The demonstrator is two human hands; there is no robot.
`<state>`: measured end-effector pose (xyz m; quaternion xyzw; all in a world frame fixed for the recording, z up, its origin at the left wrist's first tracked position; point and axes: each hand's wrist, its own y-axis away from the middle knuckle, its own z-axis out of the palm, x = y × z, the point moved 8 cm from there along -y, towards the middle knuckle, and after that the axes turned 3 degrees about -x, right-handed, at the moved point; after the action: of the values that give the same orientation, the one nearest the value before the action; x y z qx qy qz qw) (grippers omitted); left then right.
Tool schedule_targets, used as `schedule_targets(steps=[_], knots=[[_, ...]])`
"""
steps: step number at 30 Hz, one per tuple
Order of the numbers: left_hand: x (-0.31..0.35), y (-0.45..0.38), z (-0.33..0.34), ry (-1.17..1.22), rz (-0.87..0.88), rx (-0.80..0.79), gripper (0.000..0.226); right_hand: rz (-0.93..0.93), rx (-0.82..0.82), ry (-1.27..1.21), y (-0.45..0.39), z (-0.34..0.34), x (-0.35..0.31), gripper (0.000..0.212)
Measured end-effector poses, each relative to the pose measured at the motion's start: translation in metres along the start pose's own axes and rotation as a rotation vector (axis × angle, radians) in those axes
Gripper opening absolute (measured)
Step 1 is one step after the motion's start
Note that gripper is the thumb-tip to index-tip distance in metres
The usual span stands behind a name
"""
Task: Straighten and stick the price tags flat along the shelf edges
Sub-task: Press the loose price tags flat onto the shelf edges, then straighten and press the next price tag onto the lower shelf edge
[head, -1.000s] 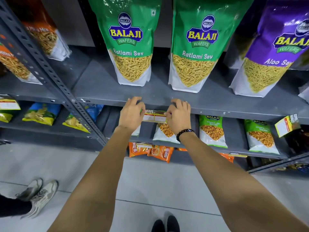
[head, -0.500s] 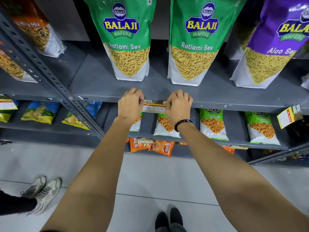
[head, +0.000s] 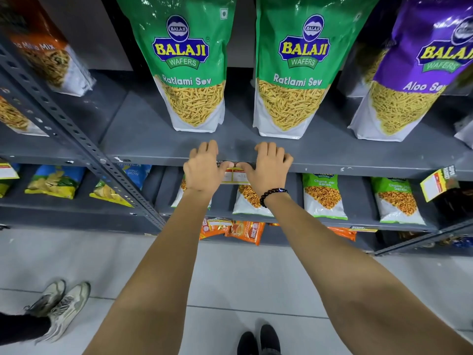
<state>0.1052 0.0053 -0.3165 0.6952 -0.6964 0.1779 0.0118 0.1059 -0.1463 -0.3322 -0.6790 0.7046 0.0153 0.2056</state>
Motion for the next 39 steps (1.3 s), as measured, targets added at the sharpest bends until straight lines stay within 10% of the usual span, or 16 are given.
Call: schedule_targets(steps=[13,27,39], knots=[[0.099,0.034,0.013,-0.078,0.201,-0.143,0.078,-0.135,-0.101,-0.044,0.028,-0.083,0.099,0.054],[0.433,0.066,0.087,-0.130,0.642,-0.225,0.057,0.227,-0.103,0.123,0.075,-0.177,0.410,0.029],[0.491,0.051,0.110,-0.129,0.538,-0.228,0.027,0.186,-0.129,-0.061,0.044,-0.140,0.448,0.017]])
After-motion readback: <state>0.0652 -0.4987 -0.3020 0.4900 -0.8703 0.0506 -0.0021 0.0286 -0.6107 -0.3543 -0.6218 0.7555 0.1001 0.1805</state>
